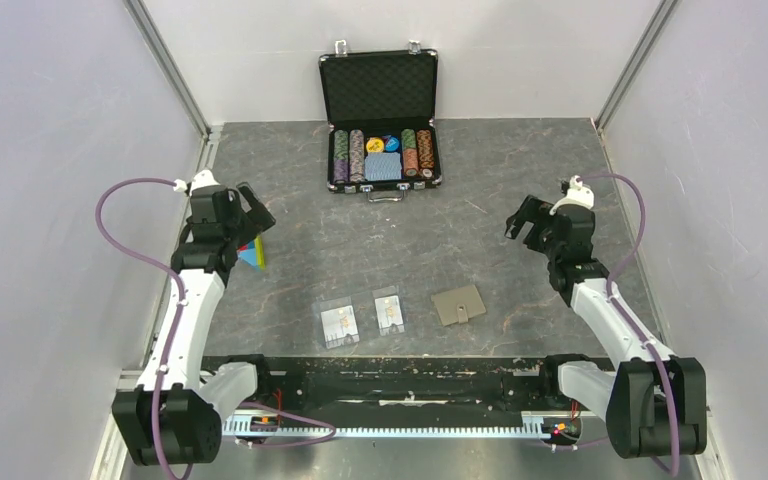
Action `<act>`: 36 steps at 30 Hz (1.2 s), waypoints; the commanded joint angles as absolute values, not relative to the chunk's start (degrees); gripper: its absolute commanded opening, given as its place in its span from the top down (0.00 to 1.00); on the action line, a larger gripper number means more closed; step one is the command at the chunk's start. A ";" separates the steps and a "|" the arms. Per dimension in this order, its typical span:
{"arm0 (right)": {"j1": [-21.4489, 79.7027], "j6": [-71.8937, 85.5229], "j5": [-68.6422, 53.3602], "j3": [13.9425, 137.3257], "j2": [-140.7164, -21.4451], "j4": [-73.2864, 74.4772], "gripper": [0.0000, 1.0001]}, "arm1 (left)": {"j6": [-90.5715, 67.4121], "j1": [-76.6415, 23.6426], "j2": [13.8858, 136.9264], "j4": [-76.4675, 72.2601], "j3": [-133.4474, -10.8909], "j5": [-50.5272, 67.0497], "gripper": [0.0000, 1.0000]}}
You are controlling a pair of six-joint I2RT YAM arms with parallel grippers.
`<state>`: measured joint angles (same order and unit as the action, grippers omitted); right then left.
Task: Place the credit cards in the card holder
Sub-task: Move the storage box to the center of the board.
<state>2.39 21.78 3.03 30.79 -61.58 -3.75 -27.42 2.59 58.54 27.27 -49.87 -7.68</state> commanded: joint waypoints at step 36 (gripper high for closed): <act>3.87 9.75 -20.41 34.81 -66.42 28.21 0.01 | -30.05 -23.74 66.41 58.99 -50.82 0.21 0.11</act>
<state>3.44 11.40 -17.85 35.64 -66.19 27.29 -25.12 -22.65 68.47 54.63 -52.66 3.95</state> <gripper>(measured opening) 0.987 0.901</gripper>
